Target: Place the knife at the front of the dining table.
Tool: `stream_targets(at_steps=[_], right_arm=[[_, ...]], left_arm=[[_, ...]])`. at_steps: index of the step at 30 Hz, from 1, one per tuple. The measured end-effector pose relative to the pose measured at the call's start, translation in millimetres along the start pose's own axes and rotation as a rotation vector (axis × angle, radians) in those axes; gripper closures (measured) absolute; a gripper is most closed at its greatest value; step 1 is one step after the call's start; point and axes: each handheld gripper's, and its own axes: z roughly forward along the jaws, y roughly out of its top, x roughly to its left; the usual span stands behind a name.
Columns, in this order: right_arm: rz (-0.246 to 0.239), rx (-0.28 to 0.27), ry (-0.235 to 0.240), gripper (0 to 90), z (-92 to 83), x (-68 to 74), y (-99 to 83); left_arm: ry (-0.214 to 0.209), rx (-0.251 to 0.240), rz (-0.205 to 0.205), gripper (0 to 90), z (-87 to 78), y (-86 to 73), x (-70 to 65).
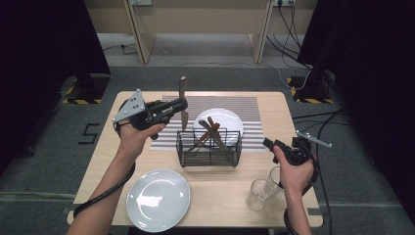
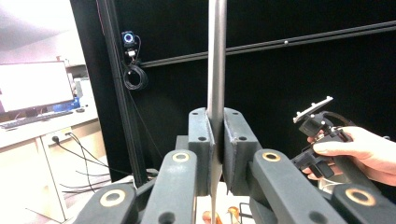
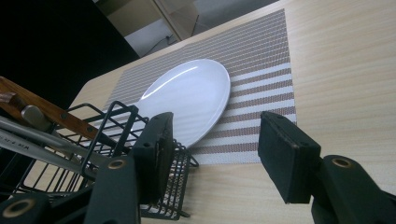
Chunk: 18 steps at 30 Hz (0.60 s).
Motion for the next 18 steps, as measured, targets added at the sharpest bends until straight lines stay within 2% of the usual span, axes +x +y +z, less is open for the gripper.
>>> stream_targets(at_steps=[18], right_arm=[[0.000,0.002,-0.001,45.8,1.3,-1.1,-0.8]], left_arm=[[0.036,0.014,-0.019,83.0,-11.1,-2.3,5.3]])
